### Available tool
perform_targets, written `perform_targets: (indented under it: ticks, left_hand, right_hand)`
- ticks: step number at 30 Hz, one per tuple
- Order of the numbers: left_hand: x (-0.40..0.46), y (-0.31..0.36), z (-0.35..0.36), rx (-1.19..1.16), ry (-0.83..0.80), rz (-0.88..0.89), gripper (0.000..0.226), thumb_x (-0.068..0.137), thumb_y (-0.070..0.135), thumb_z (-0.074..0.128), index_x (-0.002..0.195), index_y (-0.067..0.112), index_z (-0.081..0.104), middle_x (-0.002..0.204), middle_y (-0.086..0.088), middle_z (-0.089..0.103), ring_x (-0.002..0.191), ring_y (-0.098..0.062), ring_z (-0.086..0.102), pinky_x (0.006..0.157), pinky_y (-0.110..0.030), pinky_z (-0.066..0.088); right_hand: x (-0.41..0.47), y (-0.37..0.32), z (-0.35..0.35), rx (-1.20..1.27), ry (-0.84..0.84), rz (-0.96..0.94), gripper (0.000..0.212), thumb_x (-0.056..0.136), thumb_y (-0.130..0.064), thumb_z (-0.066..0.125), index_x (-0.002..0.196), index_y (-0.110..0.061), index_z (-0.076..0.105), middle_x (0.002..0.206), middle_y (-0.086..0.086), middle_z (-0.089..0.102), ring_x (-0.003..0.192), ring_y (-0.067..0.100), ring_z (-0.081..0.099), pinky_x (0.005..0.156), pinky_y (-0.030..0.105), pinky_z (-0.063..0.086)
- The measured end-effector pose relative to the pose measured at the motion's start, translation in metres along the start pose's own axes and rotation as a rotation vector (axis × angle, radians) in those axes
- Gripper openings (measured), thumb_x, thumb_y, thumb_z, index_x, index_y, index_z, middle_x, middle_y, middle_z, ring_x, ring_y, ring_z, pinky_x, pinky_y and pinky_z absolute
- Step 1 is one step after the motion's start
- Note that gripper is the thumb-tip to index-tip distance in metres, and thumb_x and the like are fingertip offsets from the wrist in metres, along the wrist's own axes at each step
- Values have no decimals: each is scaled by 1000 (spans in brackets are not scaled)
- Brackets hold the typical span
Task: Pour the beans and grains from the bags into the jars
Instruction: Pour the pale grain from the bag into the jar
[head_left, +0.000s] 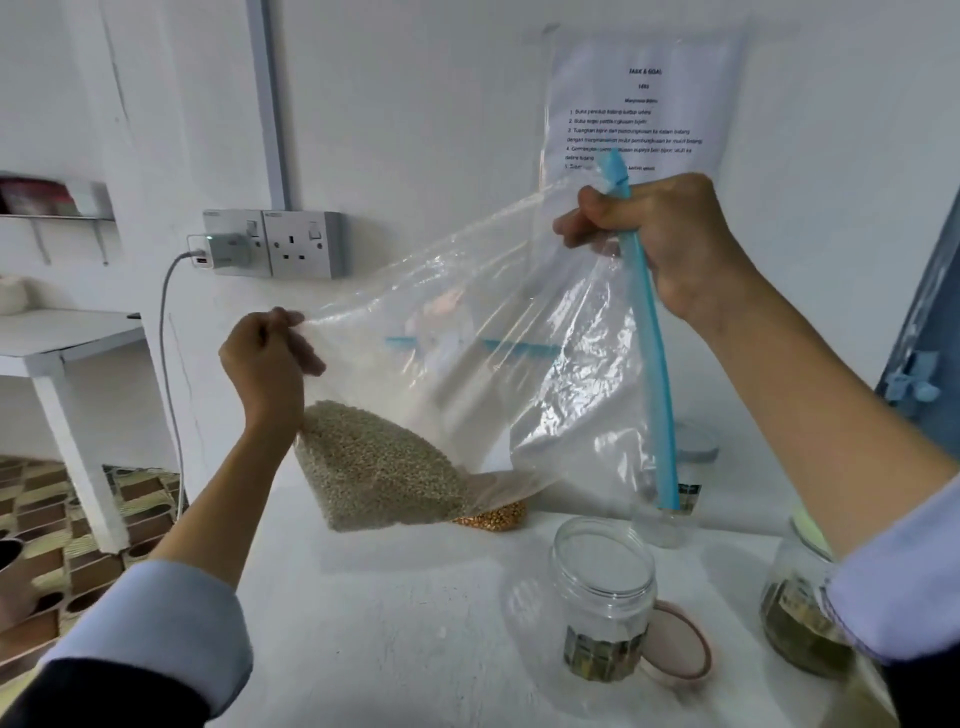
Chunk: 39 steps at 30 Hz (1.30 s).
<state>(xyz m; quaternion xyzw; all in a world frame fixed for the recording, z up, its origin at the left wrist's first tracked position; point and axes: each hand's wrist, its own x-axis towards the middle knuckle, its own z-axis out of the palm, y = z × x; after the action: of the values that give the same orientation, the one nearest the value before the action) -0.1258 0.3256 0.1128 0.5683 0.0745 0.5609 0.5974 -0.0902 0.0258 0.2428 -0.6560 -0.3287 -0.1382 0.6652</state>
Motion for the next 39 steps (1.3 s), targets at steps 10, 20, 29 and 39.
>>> perform_targets:
  ticks: [10,20,29,39]
  left_hand:
    - [0,18,8,-141,104,22,39,103,16,36,66,16,51,37,10,40,32,-10,32,35,-22,25]
    - [-4,43,20,-218,58,191,35,100,14,38,67,17,50,39,12,39,34,-7,31,36,-22,21]
    - [-10,65,29,-206,51,311,36,100,12,38,65,18,45,39,11,43,30,-11,35,35,-25,25]
    - [-5,79,31,-251,90,330,33,100,13,39,67,14,47,42,12,42,32,-10,32,32,-22,23]
  right_hand:
    - [-32,29,-28,-46,-121,89,13,80,-24,67,78,-14,76,93,2,75,83,19,72,85,29,50]
    - [-43,44,-59,-35,-202,214,29,57,-38,74,69,-12,78,92,8,75,80,23,72,77,26,57]
    - [-55,38,-59,6,9,221,27,56,-36,76,64,-10,75,80,3,75,78,18,72,92,35,53]
    - [-58,42,-49,9,92,164,15,85,-19,65,75,-9,70,78,-3,75,76,14,69,90,31,48]
